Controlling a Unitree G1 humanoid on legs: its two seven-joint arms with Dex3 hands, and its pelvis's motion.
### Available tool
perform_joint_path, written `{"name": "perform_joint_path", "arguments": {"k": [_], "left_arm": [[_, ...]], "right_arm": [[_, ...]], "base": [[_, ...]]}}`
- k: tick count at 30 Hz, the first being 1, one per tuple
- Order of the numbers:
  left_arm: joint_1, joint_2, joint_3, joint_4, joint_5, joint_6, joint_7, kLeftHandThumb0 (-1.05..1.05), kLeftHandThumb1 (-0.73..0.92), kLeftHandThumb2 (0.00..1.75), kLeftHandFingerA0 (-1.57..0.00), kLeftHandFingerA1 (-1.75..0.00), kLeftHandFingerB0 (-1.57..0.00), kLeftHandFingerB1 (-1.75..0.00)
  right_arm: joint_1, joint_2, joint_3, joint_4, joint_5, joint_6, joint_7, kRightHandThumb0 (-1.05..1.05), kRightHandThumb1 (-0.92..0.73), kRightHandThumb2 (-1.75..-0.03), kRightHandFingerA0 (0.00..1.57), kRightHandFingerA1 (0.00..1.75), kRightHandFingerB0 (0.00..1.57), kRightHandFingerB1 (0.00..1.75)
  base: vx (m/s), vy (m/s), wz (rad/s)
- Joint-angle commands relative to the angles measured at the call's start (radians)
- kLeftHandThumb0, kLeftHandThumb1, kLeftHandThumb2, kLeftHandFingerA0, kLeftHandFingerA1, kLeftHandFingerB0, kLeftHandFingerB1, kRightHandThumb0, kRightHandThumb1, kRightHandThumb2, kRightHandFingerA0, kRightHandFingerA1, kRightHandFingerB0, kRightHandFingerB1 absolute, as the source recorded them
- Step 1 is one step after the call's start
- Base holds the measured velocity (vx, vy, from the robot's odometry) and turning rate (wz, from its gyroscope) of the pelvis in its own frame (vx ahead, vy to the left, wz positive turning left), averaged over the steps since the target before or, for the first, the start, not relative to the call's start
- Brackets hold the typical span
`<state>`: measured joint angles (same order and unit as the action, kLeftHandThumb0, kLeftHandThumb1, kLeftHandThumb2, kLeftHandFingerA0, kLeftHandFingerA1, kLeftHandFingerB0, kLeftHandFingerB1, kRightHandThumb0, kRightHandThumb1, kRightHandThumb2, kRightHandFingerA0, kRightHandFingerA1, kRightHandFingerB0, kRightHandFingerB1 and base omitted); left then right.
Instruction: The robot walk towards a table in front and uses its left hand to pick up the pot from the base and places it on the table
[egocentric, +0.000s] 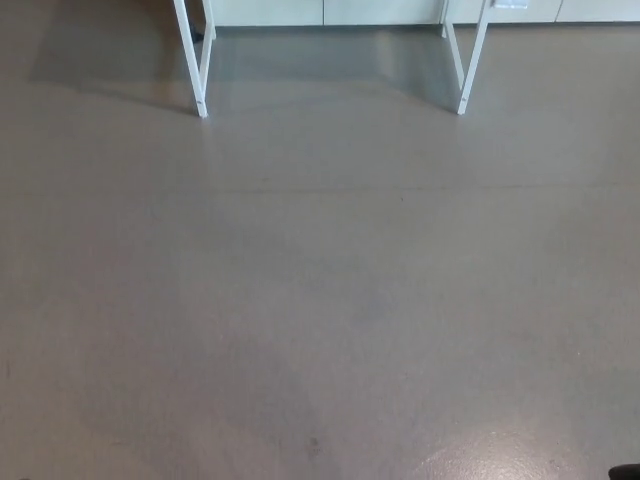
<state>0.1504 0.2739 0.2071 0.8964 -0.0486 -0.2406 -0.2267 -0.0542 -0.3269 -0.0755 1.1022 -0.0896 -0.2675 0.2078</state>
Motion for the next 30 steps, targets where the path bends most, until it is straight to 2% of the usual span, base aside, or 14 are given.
{"name": "perform_joint_path", "arguments": {"k": [1, 15, 16, 20, 21, 22, 23, 24, 25, 26, 27, 28, 29, 30], "left_arm": [[0.024, 0.011, 0.027, 0.022, -0.047, -0.119, -0.079, -0.53, 0.6, 0.6, -0.27, -0.3, -0.22, -0.29], [0.061, 0.017, 0.027, 0.089, -0.041, -0.191, -0.103, -0.55, 0.61, 0.6, -0.25, -0.3, -0.22, -0.29], [0.062, 0.017, 0.027, 0.093, -0.042, -0.196, -0.105, -0.54, 0.61, 0.6, -0.25, -0.3, -0.21, -0.28], [0.064, 0.022, 0.027, 0.105, -0.043, -0.21, -0.108, -0.55, 0.61, 0.6, -0.25, -0.3, -0.21, -0.28], [0.064, 0.023, 0.027, 0.107, -0.042, -0.214, -0.108, -0.55, 0.61, 0.6, -0.25, -0.3, -0.21, -0.28], [0.066, 0.023, 0.027, 0.107, -0.043, -0.217, -0.108, -0.55, 0.61, 0.6, -0.25, -0.3, -0.21, -0.28], [0.072, 0.021, 0.029, 0.11, -0.046, -0.22, -0.111, -0.29, 0.39, 0.94, -0.08, -0.51, -0.08, -0.5], [0.075, 0.02, 0.031, 0.113, -0.049, -0.221, -0.115, -0.29, 0.39, 0.94, -0.08, -0.51, -0.07, -0.5], [0.075, 0.02, 0.033, 0.117, -0.052, -0.223, -0.12, -0.29, 0.39, 0.94, -0.08, -0.51, -0.07, -0.5], [0.076, 0.02, 0.034, 0.118, -0.053, -0.218, -0.119, -0.29, 0.39, 0.94, -0.08, -0.51, -0.07, -0.5], [0.076, 0.02, 0.034, 0.119, -0.053, -0.219, -0.119, -0.29, 0.39, 0.94, -0.08, -0.51, -0.07, -0.5], [0.074, 0.021, 0.034, 0.125, -0.05, -0.224, -0.117, -0.53, 0.59, 0.58, -0.24, -0.3, -0.2, -0.28], [0.072, 0.022, 0.033, 0.133, -0.045, -0.232, -0.113, -0.53, 0.59, 0.58, -0.24, -0.3, -0.2, -0.28], [0.074, 0.023, 0.029, 0.126, -0.038, -0.227, -0.101, -0.28, 0.38, 0.93, -0.08, -0.51, -0.07, -0.49]], "right_arm": [[0.015, -0.034, -0.018, 0.057, 0.022, -0.124, 0.049, -1.05, -0.28, -0.64, 0.68, 0.56, 0.66, 0.48], [0.059, -0.037, -0.009, 0.1, 0.011, -0.172, 0.05, -1.05, -0.27, -0.65, 0.69, 0.6, 0.61, 0.49], [0.062, -0.037, -0.01, 0.102, 0.012, -0.174, 0.052, -0.95, -0.25, -0.66, 0.63, 0.59, 0.59, 0.51], [0.071, -0.036, -0.008, 0.105, 0.01, -0.175, 0.045, -1.05, -0.27, -0.63, 0.69, 0.59, 0.6, 0.49], [0.072, -0.036, -0.007, 0.106, 0.009, -0.177, 0.044, -0.93, -0.26, -0.66, 0.63, 0.58, 0.57, 0.51], [0.072, -0.036, -0.007, 0.107, 0.009, -0.18, 0.044, -0.93, -0.26, -0.66, 0.63, 0.58, 0.57, 0.51], [0.079, -0.037, -0.006, 0.109, 0.009, -0.182, 0.044, -0.93, -0.26, -0.65, 0.63, 0.58, 0.57, 0.51], [0.082, -0.037, -0.006, 0.11, 0.008, -0.183, 0.044, -1.05, -0.28, -0.63, 0.7, 0.58, 0.58, 0.48], [0.083, -0.037, -0.005, 0.111, 0.008, -0.184, 0.043, -1.05, -0.28, -0.63, 0.7, 0.58, 0.58, 0.48], [0.083, -0.036, -0.005, 0.114, 0.008, -0.188, 0.044, -0.93, -0.26, -0.65, 0.63, 0.57, 0.57, 0.5], [0.083, -0.036, -0.005, 0.114, 0.009, -0.188, 0.044, -0.93, -0.26, -0.65, 0.63, 0.57, 0.57, 0.5], [0.08, -0.035, -0.005, 0.118, 0.009, -0.188, 0.045, -0.93, -0.24, -0.64, 0.64, 0.58, 0.57, 0.5], [0.076, -0.034, -0.005, 0.123, 0.01, -0.186, 0.047, -0.93, -0.24, -0.64, 0.64, 0.58, 0.57, 0.5], [0.071, -0.036, -0.002, 0.126, 0.006, -0.186, 0.044, -0.94, -0.24, -0.64, 0.63, 0.59, 0.57, 0.51]], "base": [[0.0, 0.0, 0.0], [0.0, 0.0, 0.0], [0.0, 0.0, 0.0], [0.0, 0.0, 0.0], [0.0, 0.0, 0.0], [0.0, 0.0, 0.0], [0.0, 0.0, 0.0], [0.0, 0.0, 0.0], [0.0, 0.0, 0.0], [0.18, 0.011, -0.07], [0.15, -0.005, -0.03], [-0.12, 0.019, -0.09], [-0.09, -0.06, 0.12], [-0.1, -0.057, 0.5]]}}
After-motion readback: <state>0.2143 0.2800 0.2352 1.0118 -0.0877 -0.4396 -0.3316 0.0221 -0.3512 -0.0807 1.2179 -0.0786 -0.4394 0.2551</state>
